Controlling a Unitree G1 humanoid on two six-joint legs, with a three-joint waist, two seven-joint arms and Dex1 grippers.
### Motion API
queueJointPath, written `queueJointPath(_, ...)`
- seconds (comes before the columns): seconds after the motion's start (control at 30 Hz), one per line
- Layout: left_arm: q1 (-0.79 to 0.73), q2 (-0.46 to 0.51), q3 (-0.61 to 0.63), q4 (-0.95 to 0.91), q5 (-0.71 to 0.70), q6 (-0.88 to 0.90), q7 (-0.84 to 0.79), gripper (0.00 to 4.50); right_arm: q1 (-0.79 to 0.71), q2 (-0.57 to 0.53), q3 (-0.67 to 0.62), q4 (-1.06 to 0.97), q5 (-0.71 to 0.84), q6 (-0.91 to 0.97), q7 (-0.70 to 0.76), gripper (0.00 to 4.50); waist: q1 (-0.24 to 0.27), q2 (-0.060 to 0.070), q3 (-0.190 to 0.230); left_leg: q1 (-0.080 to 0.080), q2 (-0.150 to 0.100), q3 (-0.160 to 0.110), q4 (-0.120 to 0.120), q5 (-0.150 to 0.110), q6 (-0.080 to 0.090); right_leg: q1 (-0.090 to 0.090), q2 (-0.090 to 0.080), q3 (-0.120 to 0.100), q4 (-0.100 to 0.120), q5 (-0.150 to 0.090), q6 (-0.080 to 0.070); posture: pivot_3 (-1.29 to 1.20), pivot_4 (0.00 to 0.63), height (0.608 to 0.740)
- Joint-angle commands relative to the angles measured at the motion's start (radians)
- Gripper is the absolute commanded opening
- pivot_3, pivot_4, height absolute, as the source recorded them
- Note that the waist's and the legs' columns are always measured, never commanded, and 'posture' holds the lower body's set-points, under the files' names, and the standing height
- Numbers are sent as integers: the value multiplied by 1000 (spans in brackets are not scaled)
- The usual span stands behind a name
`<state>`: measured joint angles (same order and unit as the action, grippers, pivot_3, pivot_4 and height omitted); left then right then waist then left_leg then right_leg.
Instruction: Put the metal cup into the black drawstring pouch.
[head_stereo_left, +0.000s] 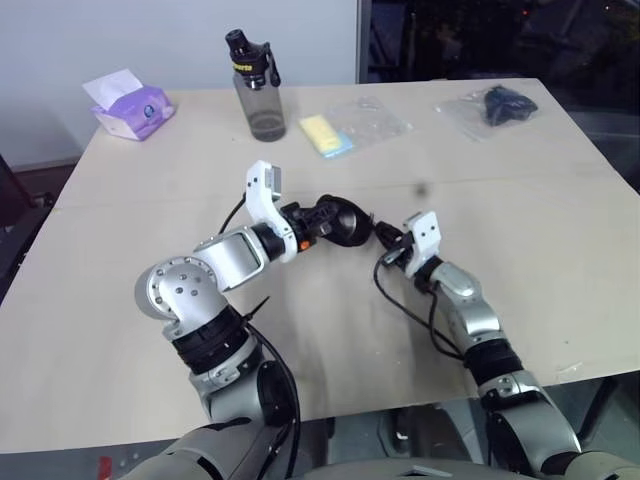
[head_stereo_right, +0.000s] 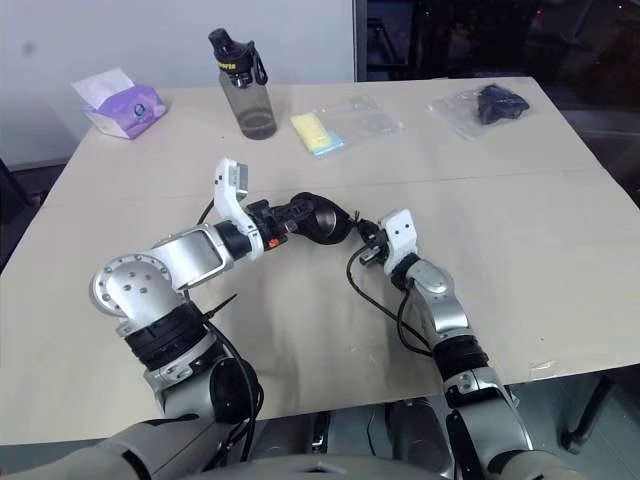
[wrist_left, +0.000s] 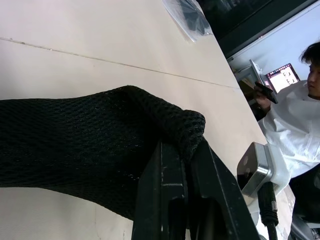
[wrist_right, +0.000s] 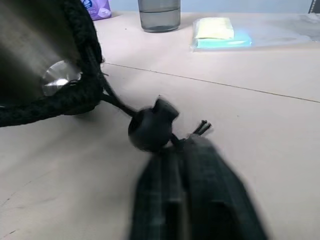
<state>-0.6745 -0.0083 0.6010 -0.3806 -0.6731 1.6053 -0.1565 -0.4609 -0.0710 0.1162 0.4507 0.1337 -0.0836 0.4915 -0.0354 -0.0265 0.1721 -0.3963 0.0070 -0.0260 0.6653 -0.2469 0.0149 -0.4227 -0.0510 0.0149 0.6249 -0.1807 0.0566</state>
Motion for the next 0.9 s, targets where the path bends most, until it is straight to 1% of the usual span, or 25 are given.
queueJointPath(0.03, -7, -1, 8, -36, -23, -5, -9, 0, 1, -22, -7, -28, -26, -18, -11, 126, 1, 0, 0, 0, 0, 0, 0, 0, 0, 0, 0, 0, 0, 0, 0, 0, 150, 740)
queueJointPath(0.13, -4, -3, 11, -37, -26, -3, -12, 0, -27, -59, -24, -45, -73, -72, -54, 126, 1, 0, 0, 0, 0, 0, 0, 0, 0, 0, 0, 0, 0, 0, 0, 0, 150, 740)
queueJointPath(0.23, 4, -3, 24, -39, -40, -2, -24, 0, -111, -177, 2, -75, -225, -194, -101, 126, -1, 2, 2, 0, -1, 1, 0, 0, 0, 0, -1, 0, 0, 0, 0, 0, 150, 740)
queueJointPath(0.27, 7, -12, 45, -40, -65, 1, -41, 278, -145, -214, 9, -88, -264, -228, -108, 42, -3, 2, 2, 0, -1, 1, 0, 0, 0, 0, -1, 1, 0, 0, 0, 0, 150, 740)
queueJointPath(0.3, 5, -28, 80, -41, -107, 4, -64, 646, -176, -241, 12, -97, -288, -255, -113, 0, -5, 2, 2, 0, -1, 2, 0, 0, 0, 0, -1, 1, 0, 0, 0, 0, 150, 740)
queueJointPath(0.33, -3, -46, 122, -43, -162, 7, -88, 842, -204, -259, 12, -107, -298, -270, -114, 0, -6, 2, 2, 0, -1, 2, 0, 0, 0, 0, -1, 1, 0, 0, 0, 0, 150, 740)
queueJointPath(0.4, -13, -56, 166, -50, -248, 9, -113, 1661, -247, -254, -18, -145, -242, -240, -110, 0, -8, 1, 3, 0, 0, 2, 0, 0, 0, 0, 0, 0, 0, 0, 0, 0, 150, 740)
queueJointPath(0.43, -5, -37, 155, -54, -259, 9, -113, 2319, -267, -258, -24, -166, -231, -234, -104, 0, -7, 1, 3, 0, 1, 2, 0, 0, 0, 0, 2, -1, 0, 0, 0, 0, 150, 740)
queueJointPath(0.47, 1, -20, 143, -55, -266, 9, -107, 2675, -278, -260, -27, -181, -228, -231, -99, 0, -6, 1, 3, 0, 2, 1, -1, 0, 0, 0, 3, -2, 0, 0, 0, 0, 150, 740)
queueJointPath(0.53, 49, 79, 49, -71, -253, -24, -148, 3475, -299, -276, -13, -211, -236, -239, -69, 0, -5, 1, 3, 0, 2, 0, -2, 0, 0, 0, 3, -3, 0, 0, 0, 0, 150, 740)
queueJointPath(0.57, 77, 143, -12, -82, -236, -73, -185, 4056, -308, -276, -9, -226, -233, -238, -58, 0, -5, 1, 3, 0, 2, 0, -3, 0, 0, 0, 3, -3, 0, 0, 0, 0, 150, 740)
queueJointPath(0.6, 94, 212, -70, -83, -209, -128, -225, 4285, -320, -277, 1, -244, -233, -241, -42, 0, -5, 1, 3, 0, 2, 0, -3, 0, 0, 0, 3, -2, 0, 0, 0, 0, 150, 740)
queueJointPath(0.63, 106, 277, -129, -85, -164, -200, -259, 4285, -328, -278, 10, -258, -233, -242, -28, 0, -5, 1, 3, 0, 1, 1, -3, 0, 0, -1, 1, 0, -1, 0, 0, 0, 150, 740)
queueJointPath(0.67, 121, 355, -215, -83, -89, -305, -291, 4285, -333, -278, 17, -269, -234, -244, -16, 0, -5, 1, 3, 0, 0, 1, -3, 0, 0, -1, 0, 1, 0, 0, 0, 0, 150, 740)
queueJointPath(0.7, 137, 451, -338, -81, 39, -460, -322, 4285, -336, -277, 23, -278, -235, -244, -7, 0, -5, 2, 3, 0, 0, 0, -3, 0, 0, -1, 0, 1, 0, 0, 0, 0, 150, 740)
queueJointPath(0.73, 150, 526, -445, -75, 157, -620, -356, 4285, -339, -278, 27, -284, -237, -244, 0, 0, -5, 2, 3, 0, 0, 1, -3, 0, 0, -1, 0, 2, 0, 0, -1, 0, 150, 740)
queueJointPath(0.77, 151, 560, -503, -64, 207, -722, -387, 4285, -341, -280, 33, -288, -242, -248, 5, 0, -4, 2, 3, 0, -1, 1, -3, 0, -1, -1, 0, 2, 0, 0, -1, 0, 150, 740)
queueJointPath(0.8, 141, 561, -527, -56, 221, -795, -409, 4285, -344, -284, 40, -293, -251, -255, 10, 0, 0, 3, 3, 1, -1, 1, -4, 1, -1, -1, -1, 3, -1, -2, -5, 0, 150, 740)
queueJointPath(0.9, 100, 508, -545, -43, 205, -899, -437, 4285, -347, -294, 65, -306, -276, -273, 29, 0, 19, 3, 3, 0, -1, 1, -4, 1, -1, -1, -3, 2, -3, -2, -5, 0, 150, 740)
